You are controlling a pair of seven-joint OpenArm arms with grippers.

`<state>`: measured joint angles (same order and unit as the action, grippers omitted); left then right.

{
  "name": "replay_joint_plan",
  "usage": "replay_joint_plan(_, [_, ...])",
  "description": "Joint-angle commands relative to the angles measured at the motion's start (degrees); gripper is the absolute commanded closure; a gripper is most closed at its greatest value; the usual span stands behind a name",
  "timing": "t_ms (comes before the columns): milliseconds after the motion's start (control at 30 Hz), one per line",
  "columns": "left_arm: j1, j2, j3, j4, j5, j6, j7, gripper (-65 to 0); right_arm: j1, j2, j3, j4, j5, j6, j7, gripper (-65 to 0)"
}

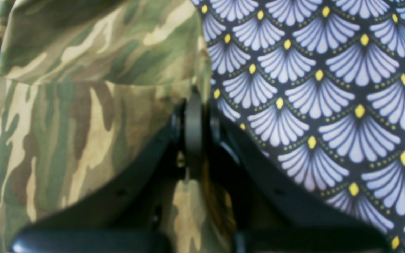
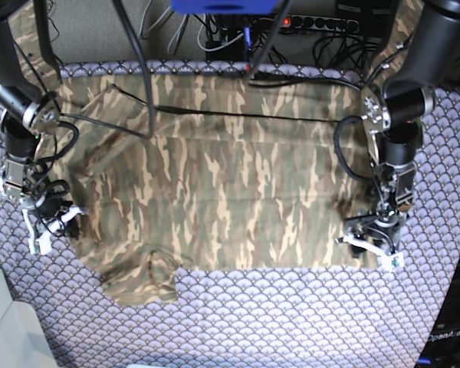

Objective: Fold the T-shirt properly
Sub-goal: 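Move the left gripper to the other hem corner and grasp both corners, then lift the hem with both grippers and fold it toward the collar edge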

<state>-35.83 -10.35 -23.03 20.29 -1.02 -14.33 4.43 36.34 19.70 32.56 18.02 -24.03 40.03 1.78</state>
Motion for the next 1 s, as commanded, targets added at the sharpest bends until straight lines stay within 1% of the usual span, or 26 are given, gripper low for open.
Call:
replay_joint_plan(0, [-1.2,-0.2,0.0,0.5,-0.2,-0.3,0.7,-20.7,1.2,0.7,-0.2,0.5,-0.7,0.0,-0.7,0.0])
replay_joint_plan(100, [-1.2,-0.2,-0.3,0.8,-0.2,-0.1,1.0,-1.3,1.2,0.7,-0.2,0.5,-0.7,0.0,-0.7,0.0])
replay_joint_plan(133, [-1.2,-0.3,-0.3,0.8,-0.2,-0.1,1.3,0.0,1.2,0.7,-0.2,0.5,-0.7,0.0,-0.7,0.0])
replay_joint_plan(233, [-1.3,-1.7,-0.5,1.2,-0.6,-0.1,5.8,0.0,1.2,0.8,-0.2,0.5,-0.7,0.0,-0.7,0.0])
replay_joint_plan(367, [-1.4,-2.6,-0.5,3.1,-0.6,-0.1,9.4,0.0,1.2,0.8,-0.2,0.5,-0.7,0.0,-0.7,0.0])
replay_joint_plan(467, [0.0,-2.5,-0.5,8.5,-0.3,-0.1,13.3,0.0,1.2,0.9,-0.1,0.6,-0.7,0.0,-0.7,0.0])
replay_joint_plan(633, [4.5,-2.2,-0.3,21.8,-0.3,-0.2,20.1,0.0,1.2,2.1,0.3,0.6,-0.5,0.0,-0.7,0.0])
replay_joint_plan(700, [5.5,-2.1,-0.1,25.4,-0.3,-0.2,22.3,0.0,1.2,2.8,0.4,1.2,-0.4,0.0,-0.8,0.0])
replay_joint_plan(767, [6.7,-2.0,-0.1,28.1,-0.5,-0.2,24.3,0.0,0.5,2.6,0.7,3.3,-0.3,0.0,-1.1,0.0])
replay_joint_plan(867, [7.6,-1.9,-0.1,30.7,-0.5,-0.3,26.3,0.0,-3.0,2.2,4.6,10.2,-0.3,0.0,-3.1,0.0])
replay_joint_plan(967, [8.5,-1.7,-0.1,31.6,-0.6,-0.3,27.4,0.0,-6.5,-0.8,6.8,20.6,-0.3,0.0,-6.4,0.0])
